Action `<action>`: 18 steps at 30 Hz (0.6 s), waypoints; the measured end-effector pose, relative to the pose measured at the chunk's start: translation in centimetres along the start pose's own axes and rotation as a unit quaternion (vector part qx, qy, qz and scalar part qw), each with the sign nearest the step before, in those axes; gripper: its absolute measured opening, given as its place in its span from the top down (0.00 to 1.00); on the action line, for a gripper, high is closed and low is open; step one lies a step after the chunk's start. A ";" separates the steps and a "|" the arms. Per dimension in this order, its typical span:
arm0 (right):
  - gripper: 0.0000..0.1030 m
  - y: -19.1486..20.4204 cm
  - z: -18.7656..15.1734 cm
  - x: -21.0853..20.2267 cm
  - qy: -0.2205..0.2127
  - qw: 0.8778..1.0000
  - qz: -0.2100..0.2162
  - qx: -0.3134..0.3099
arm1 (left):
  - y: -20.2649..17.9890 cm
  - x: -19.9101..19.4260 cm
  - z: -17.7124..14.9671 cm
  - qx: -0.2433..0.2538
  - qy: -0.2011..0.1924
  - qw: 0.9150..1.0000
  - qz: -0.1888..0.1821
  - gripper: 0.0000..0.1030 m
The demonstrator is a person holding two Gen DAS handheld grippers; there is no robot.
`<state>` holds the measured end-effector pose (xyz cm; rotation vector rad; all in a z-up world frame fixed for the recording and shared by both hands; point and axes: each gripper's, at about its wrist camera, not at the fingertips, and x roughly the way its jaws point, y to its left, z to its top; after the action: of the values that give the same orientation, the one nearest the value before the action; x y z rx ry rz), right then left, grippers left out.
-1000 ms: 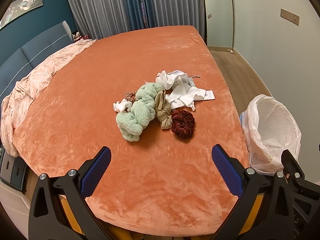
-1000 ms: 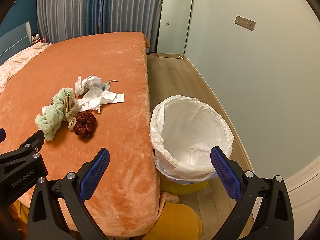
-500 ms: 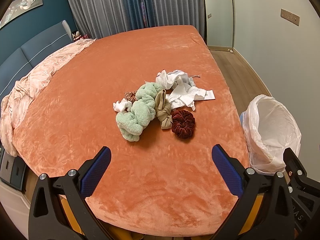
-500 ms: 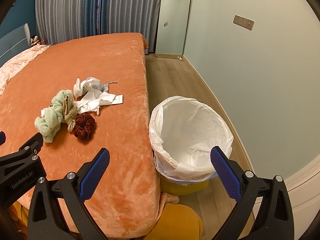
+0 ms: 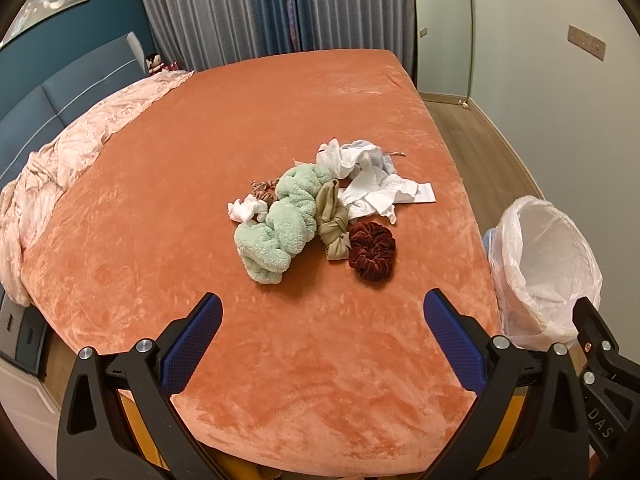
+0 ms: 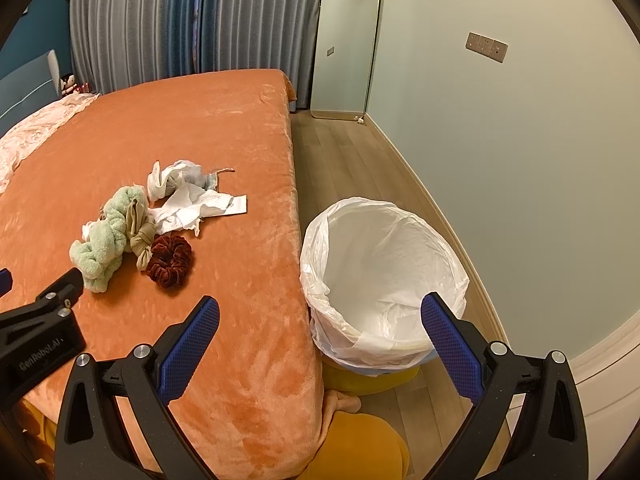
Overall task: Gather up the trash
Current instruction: 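Grasp the green towel with the left gripper while the right grasps the red scrunchie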
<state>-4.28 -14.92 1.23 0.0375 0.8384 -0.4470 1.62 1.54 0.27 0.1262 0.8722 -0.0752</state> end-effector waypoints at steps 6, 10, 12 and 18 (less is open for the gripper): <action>0.06 1.2 0.7 0.6 -0.012 1.000 0.000 -0.001 | 2.6 1.8 1.0 -0.018 0.000 1.000 -0.017 0.07; 0.06 2.6 1.3 1.5 -0.019 1.000 0.003 -0.008 | 4.3 3.3 1.5 -0.018 -0.010 1.000 -0.013 0.07; 0.06 3.5 1.5 2.1 -0.021 1.000 0.008 -0.011 | 5.2 4.3 1.6 -0.016 -0.013 1.000 -0.013 0.07; 0.06 6.5 2.0 4.9 -0.008 1.000 0.022 -0.017 | 7.9 7.9 2.1 -0.037 0.005 0.999 -0.025 0.07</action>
<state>2.61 -11.24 -1.89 0.0212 0.8269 -0.3905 9.19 8.93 -3.89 0.0366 0.8871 -0.0889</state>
